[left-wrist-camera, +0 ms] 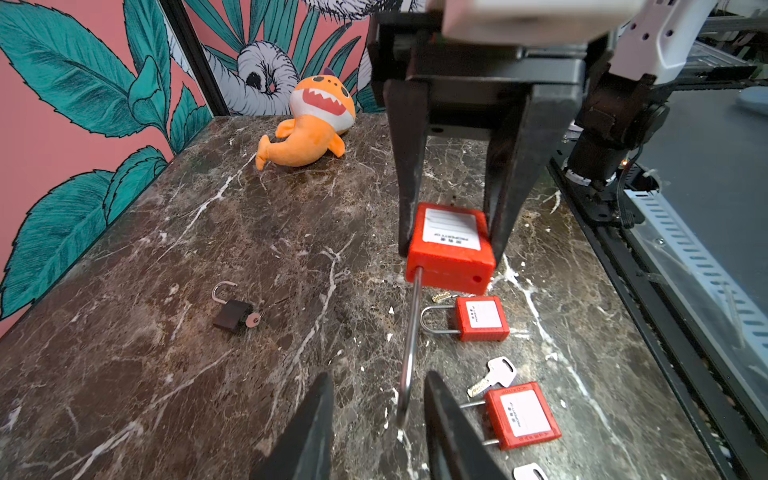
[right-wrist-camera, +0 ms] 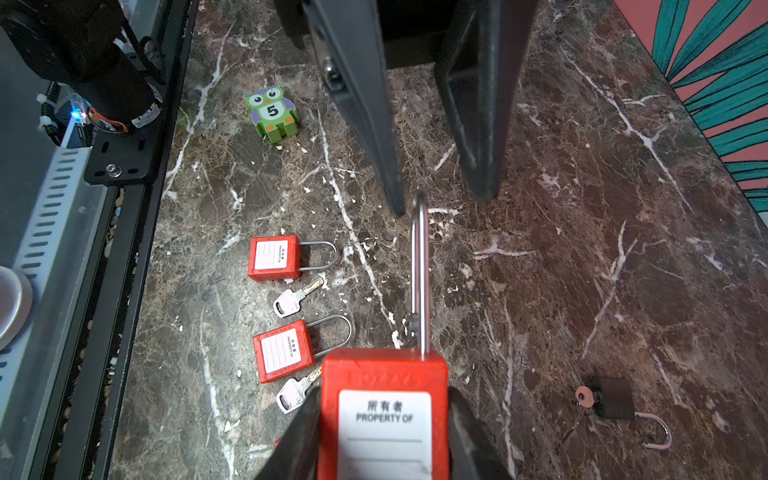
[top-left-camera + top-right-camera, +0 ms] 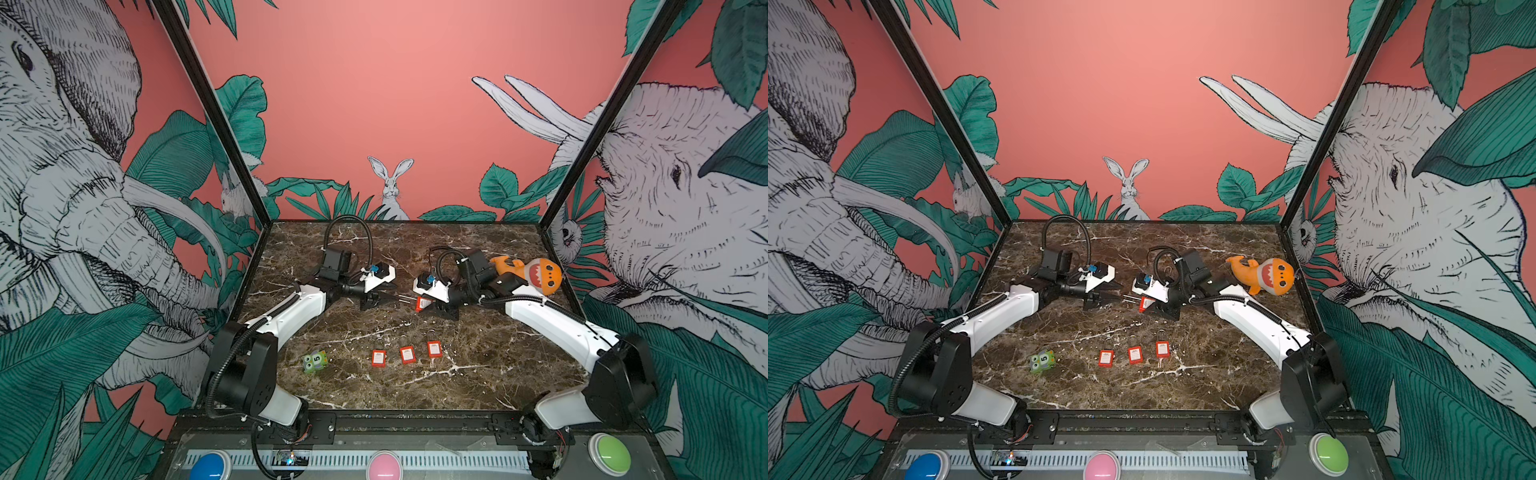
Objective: Lock with the key
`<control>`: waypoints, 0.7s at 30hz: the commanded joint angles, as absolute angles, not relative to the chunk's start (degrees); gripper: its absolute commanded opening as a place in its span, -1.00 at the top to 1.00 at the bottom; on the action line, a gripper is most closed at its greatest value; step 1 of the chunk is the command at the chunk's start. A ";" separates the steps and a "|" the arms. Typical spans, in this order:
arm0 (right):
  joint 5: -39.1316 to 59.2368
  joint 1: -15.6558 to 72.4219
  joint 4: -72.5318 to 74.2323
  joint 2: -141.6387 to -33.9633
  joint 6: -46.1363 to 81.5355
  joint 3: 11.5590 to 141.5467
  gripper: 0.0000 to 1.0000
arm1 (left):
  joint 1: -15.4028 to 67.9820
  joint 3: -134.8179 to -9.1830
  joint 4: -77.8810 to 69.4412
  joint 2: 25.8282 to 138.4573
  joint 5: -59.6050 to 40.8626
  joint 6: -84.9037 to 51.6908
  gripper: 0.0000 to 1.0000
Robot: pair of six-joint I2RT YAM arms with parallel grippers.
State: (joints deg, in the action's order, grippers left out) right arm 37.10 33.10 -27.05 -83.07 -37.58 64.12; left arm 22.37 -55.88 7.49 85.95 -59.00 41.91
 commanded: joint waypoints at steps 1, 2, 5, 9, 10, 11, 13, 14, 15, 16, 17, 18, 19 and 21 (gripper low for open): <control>38.96 32.94 -26.22 -81.45 -39.66 65.65 0.65 | 23.10 -57.98 9.66 86.43 -60.52 43.39 0.31; 38.94 32.87 -25.90 -81.33 -39.64 65.58 0.66 | 23.24 -58.33 10.20 86.57 -60.53 43.67 0.32; 38.63 32.87 -25.03 -81.07 -39.78 65.47 0.67 | 23.68 -59.43 12.46 87.42 -60.62 45.00 0.33; 37.24 32.92 -24.47 -80.69 -40.18 65.30 0.67 | 23.82 -60.13 14.02 88.02 -61.02 45.96 0.29; 36.97 32.82 -24.40 -80.61 -40.29 65.26 0.67 | 23.90 -60.12 14.21 88.05 -60.87 46.12 0.29; 36.59 32.87 -24.13 -80.44 -40.23 65.13 0.67 | 23.97 -60.20 14.61 88.20 -60.67 46.41 0.29; 36.18 32.87 -24.02 -80.26 -40.36 64.96 0.68 | 24.17 -60.26 15.55 88.33 -60.34 47.30 0.31; 35.82 32.83 -23.70 -80.18 -40.21 64.86 0.68 | 24.26 -60.21 15.63 88.33 -60.32 47.43 0.35; 35.82 32.87 -23.73 -80.12 -40.24 64.87 0.68 | 24.27 -60.21 15.55 88.33 -60.22 47.46 0.40; 35.92 32.87 -23.74 -80.09 -40.18 64.89 0.68 | 24.34 -60.21 15.48 88.33 -60.09 47.46 0.45; 36.20 32.87 -23.74 -80.15 -40.19 64.86 0.68 | 24.38 -60.21 15.35 88.33 -60.23 47.47 0.51; 36.53 32.87 -23.83 -80.22 -40.21 64.84 0.68 | 24.49 -60.28 15.04 88.32 -60.17 47.31 0.56; 36.85 32.89 -23.98 -80.24 -40.16 64.94 0.68 | 24.60 -60.30 14.92 88.33 -60.29 47.26 0.62; 36.93 32.87 -24.01 -80.41 -40.01 64.94 0.68 | 24.87 -60.47 14.58 88.37 -60.51 47.04 0.69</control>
State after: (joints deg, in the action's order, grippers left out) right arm 35.46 33.10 -25.93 -81.58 -39.22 64.12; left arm 24.36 -58.92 13.82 88.51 -59.35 46.11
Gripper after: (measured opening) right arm 0.381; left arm 0.169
